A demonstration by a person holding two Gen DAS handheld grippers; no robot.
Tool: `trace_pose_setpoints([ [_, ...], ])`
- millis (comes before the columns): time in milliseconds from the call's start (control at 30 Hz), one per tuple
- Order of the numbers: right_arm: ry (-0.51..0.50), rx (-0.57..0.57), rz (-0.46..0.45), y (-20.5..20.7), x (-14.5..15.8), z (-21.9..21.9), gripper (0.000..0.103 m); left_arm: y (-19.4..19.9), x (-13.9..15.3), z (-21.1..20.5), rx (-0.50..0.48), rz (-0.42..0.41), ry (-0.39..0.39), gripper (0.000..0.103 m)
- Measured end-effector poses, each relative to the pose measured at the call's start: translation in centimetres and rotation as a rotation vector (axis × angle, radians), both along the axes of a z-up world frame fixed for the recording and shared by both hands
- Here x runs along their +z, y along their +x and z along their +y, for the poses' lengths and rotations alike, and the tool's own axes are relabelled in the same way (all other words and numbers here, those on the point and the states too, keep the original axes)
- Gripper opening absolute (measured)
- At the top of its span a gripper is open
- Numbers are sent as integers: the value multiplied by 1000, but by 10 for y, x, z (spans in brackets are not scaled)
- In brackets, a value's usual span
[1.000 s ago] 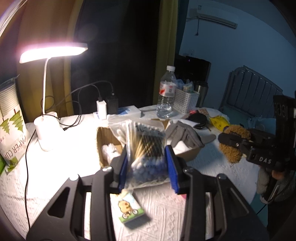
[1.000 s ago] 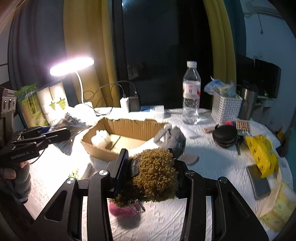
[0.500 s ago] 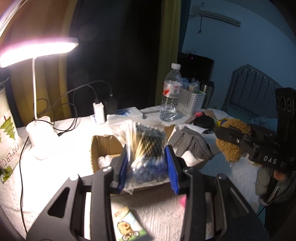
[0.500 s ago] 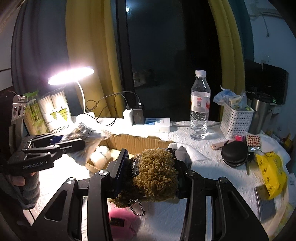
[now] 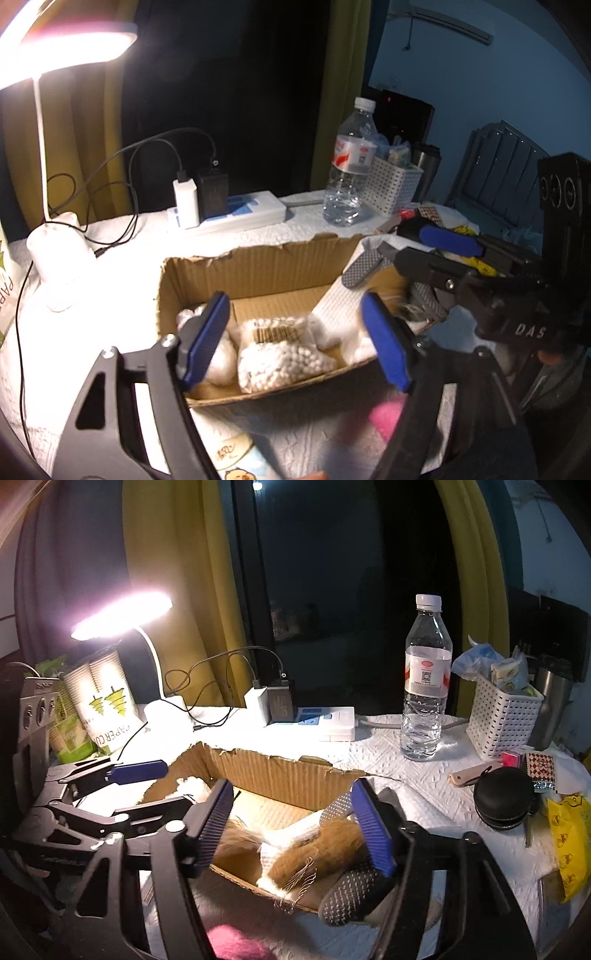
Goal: Organize soft objects
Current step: 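Drop the brown pouch into the box with the right gripper while left drops the swab bag there, then grasp the pink fuzzy pouch with the right gripper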
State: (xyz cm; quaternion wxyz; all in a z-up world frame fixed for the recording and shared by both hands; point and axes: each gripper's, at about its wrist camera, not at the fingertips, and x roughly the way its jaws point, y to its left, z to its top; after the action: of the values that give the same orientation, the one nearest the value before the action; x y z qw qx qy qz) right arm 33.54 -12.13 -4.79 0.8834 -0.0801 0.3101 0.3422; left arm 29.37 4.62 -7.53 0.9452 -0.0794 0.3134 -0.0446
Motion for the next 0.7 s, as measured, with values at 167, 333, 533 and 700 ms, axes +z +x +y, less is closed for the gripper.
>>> trace_pose_setpoints([
  [167,-9,-5,3,-5,0,-1,70,-7,2,2,11,-7,10,75],
  [333,-12,-22,-1,-17,6,-7,70,-21,9,3,24,-25,15,75],
  [533,-18,-29,-10,-37,12,-11,70,-42,15,1,18,-42,16,75],
  [700,-19,-33,-15,-54,16,-14,70,-58,18,-2,12,-52,15,76],
])
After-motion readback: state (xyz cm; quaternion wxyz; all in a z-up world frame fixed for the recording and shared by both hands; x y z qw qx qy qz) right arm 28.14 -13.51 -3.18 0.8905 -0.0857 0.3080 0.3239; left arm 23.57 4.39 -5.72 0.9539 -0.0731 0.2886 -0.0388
